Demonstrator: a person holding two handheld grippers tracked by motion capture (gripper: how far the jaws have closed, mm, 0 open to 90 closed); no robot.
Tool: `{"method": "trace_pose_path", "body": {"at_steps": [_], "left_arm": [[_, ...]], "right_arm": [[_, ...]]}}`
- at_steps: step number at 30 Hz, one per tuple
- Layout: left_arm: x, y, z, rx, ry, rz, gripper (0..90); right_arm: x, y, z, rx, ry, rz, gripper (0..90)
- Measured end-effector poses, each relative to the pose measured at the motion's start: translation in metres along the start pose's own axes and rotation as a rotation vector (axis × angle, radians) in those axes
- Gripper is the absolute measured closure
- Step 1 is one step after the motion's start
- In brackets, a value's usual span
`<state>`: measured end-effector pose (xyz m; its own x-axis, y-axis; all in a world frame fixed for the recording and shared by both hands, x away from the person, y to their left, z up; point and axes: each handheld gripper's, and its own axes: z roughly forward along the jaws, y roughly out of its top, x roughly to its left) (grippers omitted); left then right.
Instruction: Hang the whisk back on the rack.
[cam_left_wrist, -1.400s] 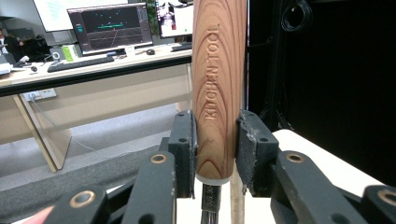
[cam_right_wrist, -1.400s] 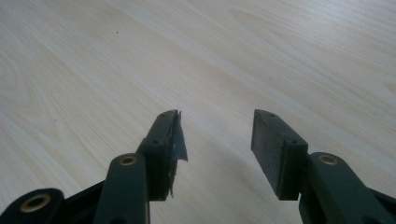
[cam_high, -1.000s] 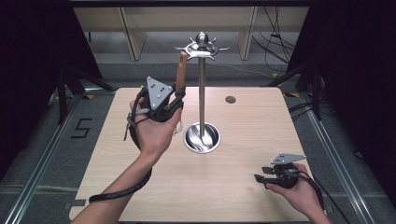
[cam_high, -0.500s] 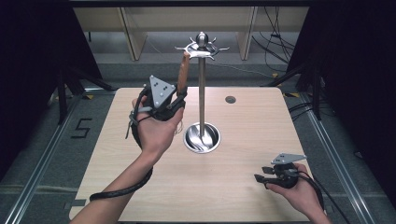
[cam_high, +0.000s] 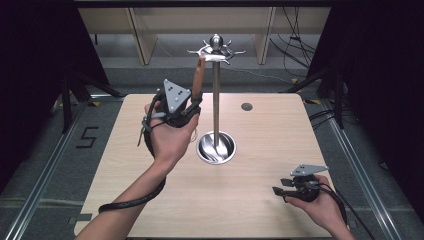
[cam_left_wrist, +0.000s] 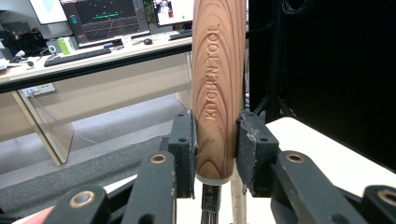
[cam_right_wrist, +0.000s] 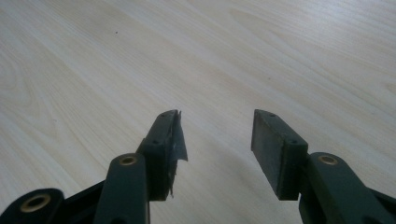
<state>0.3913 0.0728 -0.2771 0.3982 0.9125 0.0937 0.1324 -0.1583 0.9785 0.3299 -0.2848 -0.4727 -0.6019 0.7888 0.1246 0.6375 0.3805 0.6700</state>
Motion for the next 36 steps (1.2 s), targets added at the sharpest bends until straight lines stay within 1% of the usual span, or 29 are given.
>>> {"method": "trace_pose_path", "body": {"at_steps": [4,5,6,8,9,10,11,14,15,16,18,19,20,24,25,26,28,29,30,31,32,33,34,35,36], "left_arm": [[-0.001,0.0,0.002,0.005,0.0,0.003,68.7],[-0.001,0.0,0.004,0.005,-0.001,0.003,68.6],[-0.001,-0.001,0.004,0.005,0.0,-0.001,68.6],[-0.001,-0.001,0.006,0.006,-0.004,0.001,68.5],[-0.001,-0.001,0.006,0.007,-0.004,0.002,68.5],[-0.001,-0.001,0.007,0.006,-0.003,0.001,68.5],[-0.001,-0.001,0.007,0.008,-0.005,0.006,68.4],[-0.001,-0.002,0.009,0.01,-0.01,0.005,68.1],[-0.001,-0.002,0.01,0.013,-0.014,0.009,68.0],[-0.002,-0.003,0.01,0.013,-0.018,0.008,67.7],[-0.002,-0.003,0.01,0.012,-0.023,0.009,66.1],[-0.003,-0.003,0.01,-0.003,-0.034,0.012,65.2],[-0.003,-0.003,0.009,-0.008,-0.039,0.016,64.8],[-0.004,-0.001,0.006,-0.023,-0.058,0.019,60.3],[-0.004,-0.001,0.004,-0.025,-0.059,0.02,59.2],[-0.004,-0.001,0.002,-0.026,-0.061,0.021,58.3],[-0.004,-0.002,0.001,-0.029,-0.066,0.022,56.1],[-0.002,-0.003,-0.003,-0.029,-0.076,0.016,55.1],[-0.001,-0.004,-0.006,-0.026,-0.087,0.012,54.2],[0.0,-0.005,-0.009,-0.02,-0.096,0.011,52.8],[0.001,-0.006,-0.01,-0.019,-0.104,0.006,51.5],[0.002,-0.008,-0.013,-0.018,-0.12,-0.014,50.2],[0.002,-0.008,-0.013,-0.018,-0.12,-0.014,48.8],[0.004,-0.01,-0.016,-0.013,-0.135,-0.034,47.3],[0.004,-0.011,-0.018,-0.013,-0.142,-0.043,47.3]], "right_arm": [[0.0,0.0,0.0,-0.004,-0.001,-0.007,52.3],[-0.003,0.001,0.0,-0.01,0.001,-0.021,52.3],[-0.001,0.001,0.0,-0.002,0.001,-0.002,52.3],[-0.001,0.0,0.0,-0.008,-0.005,-0.01,52.3],[-0.001,0.001,0.0,-0.005,0.003,0.004,52.3],[-0.002,0.0,0.001,-0.012,-0.006,-0.016,52.3],[-0.002,0.0,0.001,-0.012,-0.006,-0.014,52.3],[-0.002,0.0,0.001,-0.012,-0.006,-0.015,52.2],[-0.003,0.0,0.001,-0.014,-0.008,-0.033,52.2],[-0.004,0.0,0.0,-0.008,-0.008,-0.035,52.1],[-0.004,0.0,0.0,-0.009,-0.009,-0.036,52.1],[-0.001,0.0,0.0,-0.005,0.002,0.004,52.1],[-0.003,0.001,-0.001,-0.001,0.004,-0.013,52.1],[-0.003,0.001,-0.001,0.004,0.008,-0.007,52.0],[-0.003,0.001,-0.002,0.008,0.005,-0.02,52.0],[-0.003,0.001,-0.003,0.018,0.004,-0.023,51.9],[-0.003,0.001,-0.003,0.018,0.0,-0.024,51.9],[-0.004,0.001,-0.004,0.032,0.019,-0.019,51.9],[-0.005,0.001,-0.002,0.013,0.057,-0.016,51.9],[-0.005,0.001,-0.002,0.013,0.057,-0.015,51.8],[-0.004,0.001,-0.004,0.027,0.018,-0.017,51.8],[-0.003,0.001,-0.002,0.009,0.003,-0.02,51.8],[-0.003,0.001,-0.002,0.009,0.003,-0.02,51.8],[-0.003,0.0,0.0,-0.004,-0.009,-0.031,51.7],[-0.003,0.0,0.0,-0.004,-0.009,-0.031,51.7]]}}
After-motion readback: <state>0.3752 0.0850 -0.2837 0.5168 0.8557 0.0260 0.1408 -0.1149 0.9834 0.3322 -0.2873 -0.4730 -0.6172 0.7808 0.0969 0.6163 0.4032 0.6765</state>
